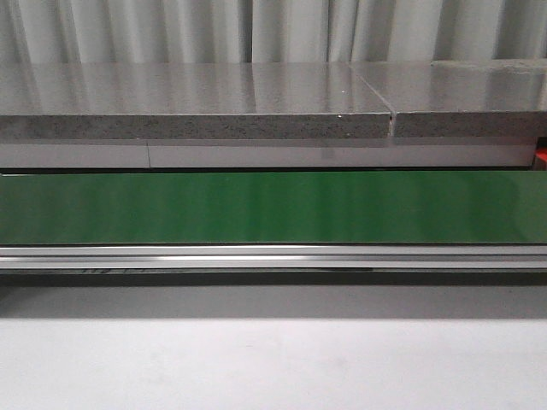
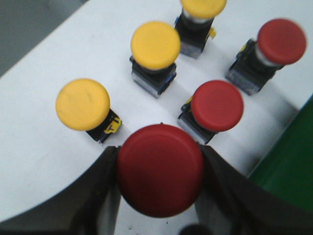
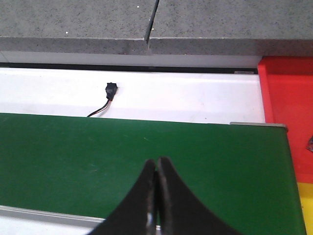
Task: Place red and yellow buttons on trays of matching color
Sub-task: 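Grasp the red push-button with the left gripper and lift it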
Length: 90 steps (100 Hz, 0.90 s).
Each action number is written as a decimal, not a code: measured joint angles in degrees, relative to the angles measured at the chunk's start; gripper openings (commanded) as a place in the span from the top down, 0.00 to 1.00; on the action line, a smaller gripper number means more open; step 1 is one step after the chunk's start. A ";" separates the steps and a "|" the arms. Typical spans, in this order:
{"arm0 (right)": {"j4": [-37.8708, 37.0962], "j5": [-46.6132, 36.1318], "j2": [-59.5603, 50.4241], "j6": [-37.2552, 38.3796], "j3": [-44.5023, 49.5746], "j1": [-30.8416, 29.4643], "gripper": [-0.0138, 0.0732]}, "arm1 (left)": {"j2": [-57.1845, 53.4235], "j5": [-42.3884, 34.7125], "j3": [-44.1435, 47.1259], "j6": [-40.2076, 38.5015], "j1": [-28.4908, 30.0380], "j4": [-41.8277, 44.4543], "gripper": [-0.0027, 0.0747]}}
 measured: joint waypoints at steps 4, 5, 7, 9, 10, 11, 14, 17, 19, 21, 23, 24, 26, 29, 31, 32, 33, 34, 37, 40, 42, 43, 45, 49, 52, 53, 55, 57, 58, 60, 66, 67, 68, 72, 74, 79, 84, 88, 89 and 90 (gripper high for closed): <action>0.00 0.00 0.00 0.00 0.00 0.00 0.92 | -1.82 0.54 -0.17 0.62 -0.70 0.00 0.91; 0.00 0.00 0.00 0.00 0.00 0.00 0.92 | -2.54 0.65 -0.15 0.77 -0.98 0.00 0.91; 0.00 0.00 0.00 0.00 0.00 0.00 0.92 | -3.60 0.79 -0.30 1.26 -1.30 0.00 0.91; 0.00 0.00 0.00 0.00 0.00 0.00 0.92 | -4.63 1.20 -0.47 1.78 -1.82 0.00 0.91; 0.00 0.00 0.00 0.00 0.00 0.00 0.92 | -4.96 1.32 -0.71 1.94 -2.21 0.00 0.91; 0.00 0.00 0.00 0.00 0.00 0.00 0.92 | -5.27 1.52 -0.80 2.33 -2.40 -0.15 0.91; 0.00 0.00 0.00 0.00 0.00 0.00 0.92 | -6.76 2.07 -1.22 3.13 -3.23 -0.13 0.91; 0.00 0.00 0.00 0.00 0.00 0.00 0.92 | -7.83 2.63 -1.84 3.94 -4.34 -0.21 0.91; 0.00 0.00 0.00 0.00 0.00 0.00 0.92 | -8.54 3.02 -2.10 4.53 -5.03 -0.37 0.91; 0.00 0.00 0.00 0.00 0.00 0.00 0.92 | -9.16 3.39 -2.48 5.10 -5.50 -0.46 0.91; 0.00 0.00 0.00 0.00 0.00 0.00 0.92 | -9.68 3.72 -2.85 5.68 -6.20 -0.50 0.91; 0.00 0.00 0.00 0.00 0.00 0.00 0.92 | -9.82 3.85 -3.09 5.86 -6.67 -0.50 0.91; 0.00 0.00 0.00 0.00 0.00 0.00 0.92 | -10.19 4.24 -3.33 6.36 -7.38 -0.65 0.91; 0.00 0.00 0.00 0.00 0.00 0.00 0.92 | -10.45 4.77 -3.88 6.97 -8.33 -0.91 0.91; 0.00 0.00 0.00 0.00 0.00 0.00 0.92 | -10.61 5.05 -4.17 7.44 -9.04 -1.06 0.91; 0.00 0.00 0.00 0.00 0.00 0.00 0.92 | -10.61 5.28 -4.27 7.83 -9.26 -1.33 0.91; 0.00 0.00 0.00 0.00 0.00 0.00 0.92 | -10.61 5.30 -4.29 8.00 -9.73 -1.35 0.91; 0.00 0.00 0.00 0.00 0.00 0.00 0.92 | -10.61 5.41 -4.47 8.41 -9.97 -1.53 0.91; 0.00 0.00 0.00 0.00 0.00 0.00 0.92 | -10.61 5.69 -4.78 9.25 -10.86 -2.24 0.91; 0.00 0.00 0.00 0.00 0.00 0.00 0.92 | -10.45 5.71 -4.98 10.12 -11.94 -2.82 0.91; 0.00 0.00 0.00 0.00 0.00 0.00 0.92 | -10.14 5.81 -5.14 10.77 -12.35 -3.32 0.91; 0.00 0.00 0.00 0.00 0.00 0.00 0.92 | -10.12 5.81 -5.33 10.97 -12.74 -3.47 0.91; 0.00 0.00 0.00 0.00 0.00 0.00 0.92 | -9.76 5.96 -5.52 11.63 -13.30 -3.99 0.91; 0.00 0.00 0.00 0.00 0.00 0.00 0.92 | -9.00 6.27 -5.87 12.79 -14.17 -4.86 0.91; 0.00 0.00 0.00 0.00 0.00 0.00 0.92 | -8.37 6.36 -6.30 13.44 -14.98 -5.30 0.91; 0.00 0.00 0.00 0.00 0.00 0.00 0.92 | -8.21 6.57 -6.31 13.69 -15.14 -5.53 0.91; 0.00 0.00 0.00 0.00 0.00 0.00 0.92 | -7.65 6.80 -6.58 14.05 -15.57 -5.66 0.91; 0.00 0.00 0.00 0.00 0.00 0.00 0.92 | -7.05 6.96 -6.95 14.22 -15.94 -5.91 0.91; 0.00 0.00 0.00 0.00 0.00 0.00 0.92 | -6.64 6.98 -6.98 14.37 -16.04 -6.04 0.91; 0.00 0.00 0.00 0.00 0.00 0.00 0.92 | -6.21 7.13 -7.28 14.49 -16.29 -6.02 0.91; 0.00 0.00 0.00 0.00 0.00 0.00 0.92 | -4.06 7.42 -8.03 14.84 -17.02 -6.43 0.91; 0.00 0.00 0.00 0.00 0.00 0.00 0.92 | -3.80 7.42 -8.10 14.85 -17.02 -6.53 0.91; 0.00 0.00 0.00 0.00 0.00 0.00 0.92 | -3.29 7.42 -8.08 14.85 -17.14 -6.55 0.91; 0.00 0.00 0.00 0.00 0.00 0.00 0.92 | -1.83 7.42 -8.37 15.09 -17.30 -6.97 0.91; 0.00 0.00 0.00 0.00 0.00 0.00 0.92 | -1.35 7.55 -8.49 15.05 -17.42 -7.13 0.91; 0.00 0.00 0.00 0.00 0.00 0.00 0.92 | 0.44 7.54 -8.80 15.05 -17.56 -7.37 0.91; 0.00 0.00 0.00 0.00 0.00 0.00 0.92 | 1.74 7.54 -8.89 15.11 -17.55 -7.69 0.91; 0.00 0.00 0.00 0.00 0.00 0.00 0.92 | 2.54 7.54 -8.89 15.11 -17.55 -7.82 0.91; 0.00 0.00 0.00 0.00 0.00 0.00 0.92 | 2.82 7.54 -8.89 15.11 -17.65 -7.86 0.91; 0.00 0.00 0.00 0.00 0.00 0.00 0.92 | 2.97 7.54 -8.89 15.11 -17.58 -7.86 0.91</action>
